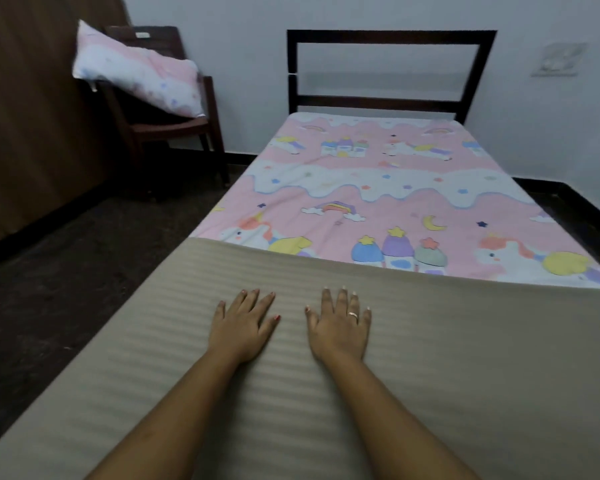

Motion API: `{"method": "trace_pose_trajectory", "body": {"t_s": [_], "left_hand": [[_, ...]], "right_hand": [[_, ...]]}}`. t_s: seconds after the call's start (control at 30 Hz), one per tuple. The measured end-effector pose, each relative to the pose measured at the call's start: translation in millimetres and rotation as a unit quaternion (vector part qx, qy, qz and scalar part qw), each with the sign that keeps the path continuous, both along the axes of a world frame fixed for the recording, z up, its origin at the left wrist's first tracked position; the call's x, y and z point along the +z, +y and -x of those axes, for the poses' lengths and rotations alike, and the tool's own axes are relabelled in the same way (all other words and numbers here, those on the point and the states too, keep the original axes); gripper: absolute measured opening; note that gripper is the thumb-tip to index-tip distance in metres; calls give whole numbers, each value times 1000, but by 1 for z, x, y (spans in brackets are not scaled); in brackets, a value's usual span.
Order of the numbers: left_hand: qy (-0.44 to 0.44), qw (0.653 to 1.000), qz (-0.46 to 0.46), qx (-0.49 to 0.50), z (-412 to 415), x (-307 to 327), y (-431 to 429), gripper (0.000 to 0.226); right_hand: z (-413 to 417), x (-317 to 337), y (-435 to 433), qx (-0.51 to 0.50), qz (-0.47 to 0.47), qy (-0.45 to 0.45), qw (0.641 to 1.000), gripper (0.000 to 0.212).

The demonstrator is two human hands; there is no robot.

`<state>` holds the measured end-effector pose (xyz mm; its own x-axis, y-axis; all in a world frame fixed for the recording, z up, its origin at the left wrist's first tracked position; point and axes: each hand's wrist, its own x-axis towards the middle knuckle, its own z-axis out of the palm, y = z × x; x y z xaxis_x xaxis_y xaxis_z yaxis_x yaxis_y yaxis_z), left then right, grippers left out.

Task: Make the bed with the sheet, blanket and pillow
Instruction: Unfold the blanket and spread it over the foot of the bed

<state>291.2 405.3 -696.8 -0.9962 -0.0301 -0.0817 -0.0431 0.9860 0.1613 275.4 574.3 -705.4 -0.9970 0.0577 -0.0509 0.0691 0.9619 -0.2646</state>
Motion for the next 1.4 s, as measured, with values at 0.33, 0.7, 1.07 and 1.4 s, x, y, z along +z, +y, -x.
{"method": "trace_pose_trajectory", "body": {"t_s": [0.33,0.7,1.07,1.4], "left_hand": [[38,984,-31,169,20,0,-139,54],[138,953,-135,232,18,-11,-170,44],[29,996,-27,75,15,-4,-39,68],[-28,998,-36,-38,20,-2,118,104]], "right_hand": [[27,-9,-167,34,28,-1,999,65],[92,52,-240,285,419,-160,847,40],[73,1,-94,253,-27,-12,967,54],[55,3,204,-54,-100,-22,993,56]]}}
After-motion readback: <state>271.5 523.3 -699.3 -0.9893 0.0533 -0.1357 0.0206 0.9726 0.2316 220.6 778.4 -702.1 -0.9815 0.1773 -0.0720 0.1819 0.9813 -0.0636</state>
